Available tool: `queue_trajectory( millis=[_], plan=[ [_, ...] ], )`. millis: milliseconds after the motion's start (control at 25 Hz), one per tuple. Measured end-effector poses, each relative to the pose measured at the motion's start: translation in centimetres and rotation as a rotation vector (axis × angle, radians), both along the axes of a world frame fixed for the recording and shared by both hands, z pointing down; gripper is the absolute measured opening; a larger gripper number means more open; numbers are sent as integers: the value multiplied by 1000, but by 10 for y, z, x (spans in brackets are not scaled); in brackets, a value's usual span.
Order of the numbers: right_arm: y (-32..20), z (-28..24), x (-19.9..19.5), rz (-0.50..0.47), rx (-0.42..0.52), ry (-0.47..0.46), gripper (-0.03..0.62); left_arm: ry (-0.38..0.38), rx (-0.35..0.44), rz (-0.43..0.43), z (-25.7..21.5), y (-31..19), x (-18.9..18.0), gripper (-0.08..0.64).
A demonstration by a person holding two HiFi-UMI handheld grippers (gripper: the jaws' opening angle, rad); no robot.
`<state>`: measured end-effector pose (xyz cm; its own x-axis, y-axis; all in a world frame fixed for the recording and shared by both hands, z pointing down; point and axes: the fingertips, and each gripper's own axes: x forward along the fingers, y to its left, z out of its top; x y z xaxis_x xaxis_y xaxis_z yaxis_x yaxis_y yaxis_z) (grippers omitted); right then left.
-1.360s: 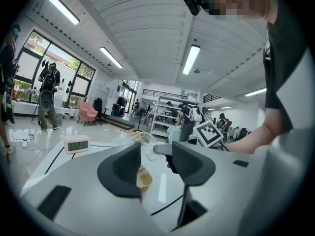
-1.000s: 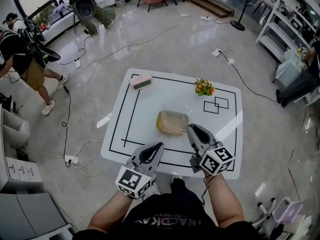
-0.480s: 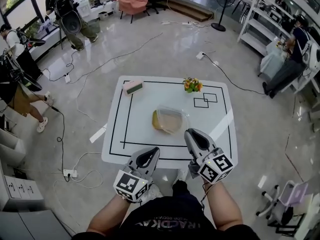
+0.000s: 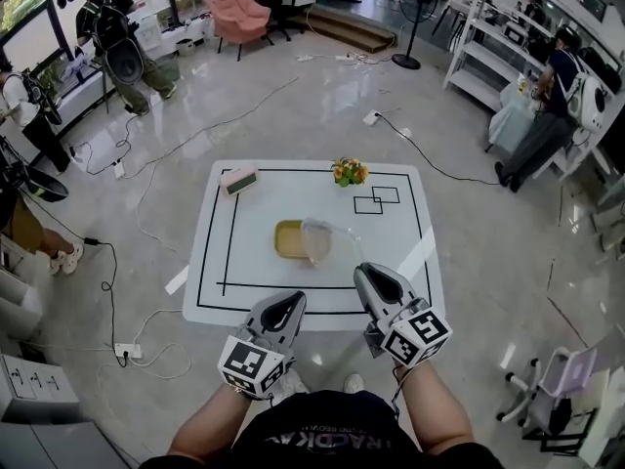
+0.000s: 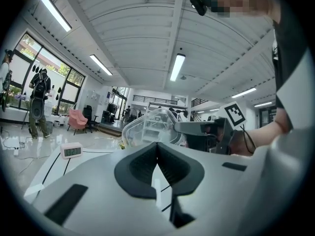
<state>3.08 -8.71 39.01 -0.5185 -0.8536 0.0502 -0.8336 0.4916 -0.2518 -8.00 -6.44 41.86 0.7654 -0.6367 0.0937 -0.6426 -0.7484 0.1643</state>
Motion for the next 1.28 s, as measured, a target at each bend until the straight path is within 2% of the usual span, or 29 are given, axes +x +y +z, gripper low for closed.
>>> queue_trajectory(
  millis=[240,520,880,1280],
  plan=[
    [19,10,32,-54,-25,-21,48,-6,-19,-48,2,22,38,5],
    [38,26,58,-154,-57,-49,48,-12,-56,-148,11,50,69,3],
    [53,30,63,-286,-49,-63,47,-11,-57,-303,15,76,76,3],
    [71,26,60,-342,-26,-75,48,-1,-45,-365,14,102,78,3]
  ],
)
